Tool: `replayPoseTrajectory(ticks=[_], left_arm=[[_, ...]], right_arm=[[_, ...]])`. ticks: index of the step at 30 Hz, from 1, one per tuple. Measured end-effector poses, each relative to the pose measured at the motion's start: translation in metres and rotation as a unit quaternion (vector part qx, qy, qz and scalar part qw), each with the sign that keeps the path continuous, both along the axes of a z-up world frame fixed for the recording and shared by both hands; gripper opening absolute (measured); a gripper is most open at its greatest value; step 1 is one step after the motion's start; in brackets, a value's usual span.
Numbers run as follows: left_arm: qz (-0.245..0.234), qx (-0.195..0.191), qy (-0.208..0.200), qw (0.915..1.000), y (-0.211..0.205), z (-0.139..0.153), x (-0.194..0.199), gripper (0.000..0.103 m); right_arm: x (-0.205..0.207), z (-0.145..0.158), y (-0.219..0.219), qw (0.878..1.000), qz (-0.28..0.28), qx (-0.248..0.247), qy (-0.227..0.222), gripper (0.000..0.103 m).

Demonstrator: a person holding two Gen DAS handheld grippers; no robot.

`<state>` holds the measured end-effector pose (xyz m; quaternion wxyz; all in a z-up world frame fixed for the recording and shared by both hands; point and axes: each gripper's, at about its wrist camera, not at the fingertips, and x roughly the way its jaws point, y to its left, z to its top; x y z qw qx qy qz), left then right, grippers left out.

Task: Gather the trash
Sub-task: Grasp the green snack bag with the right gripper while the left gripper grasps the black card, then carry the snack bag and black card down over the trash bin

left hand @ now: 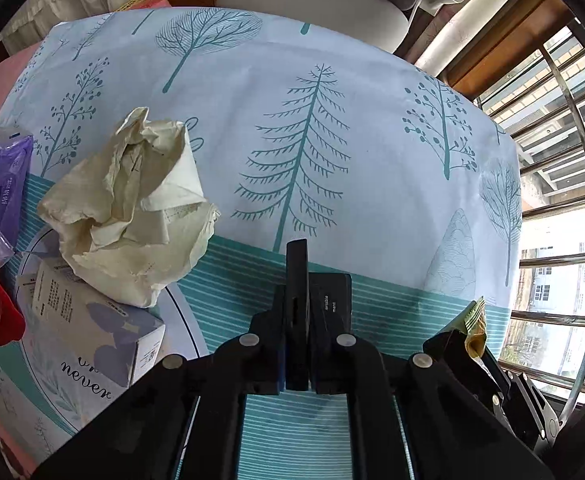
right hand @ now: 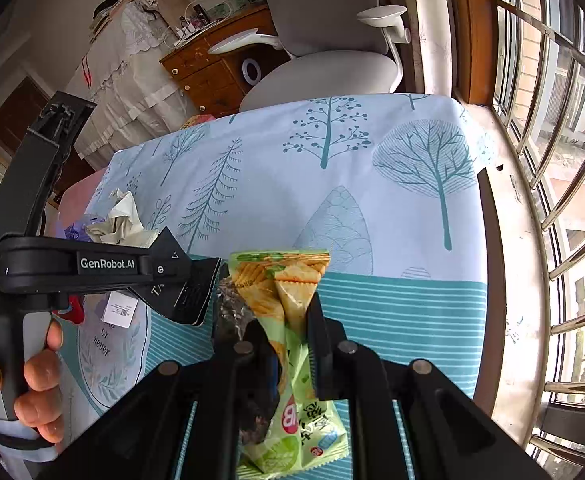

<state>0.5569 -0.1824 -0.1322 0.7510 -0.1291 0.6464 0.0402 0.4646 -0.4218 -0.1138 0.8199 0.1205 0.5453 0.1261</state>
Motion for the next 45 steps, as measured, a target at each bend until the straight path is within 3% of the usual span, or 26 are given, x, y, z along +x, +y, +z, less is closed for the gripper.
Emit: replayPoseTrajectory(ticks=[13,24,29,36,45], left_arm=[[-0.082,-0.053,-0.067,0.9930,0.009,0.061,-0.102,0.005],[-0.174,-0.038,-0.112,0.9777,0.079,0.109,-0.261,0.005],[-0.209,-0.042,-0.110,0.9709,0.120,0.107,-0.340,0.005],[-0.259,-0.038,-0.102,0.9598,0.169,0.091,-0.436,0.005],[-0.283,-0.038,-0.081,0.9551,0.196,0.077,-0.505,0.005]], right_arm=[[-0.079,0.016,0.020,0.998,-0.038,0.043,0.011,0.011],[-0.204,0.063,0.082,0.994,-0.087,0.063,-0.011,0.011],[-0.277,0.080,0.128,0.991,-0.112,0.066,-0.016,0.011],[-0.376,0.078,0.192,0.988,-0.142,0.064,0.006,0.011],[-0.451,0.058,0.243,0.988,-0.138,0.037,0.064,0.011]])
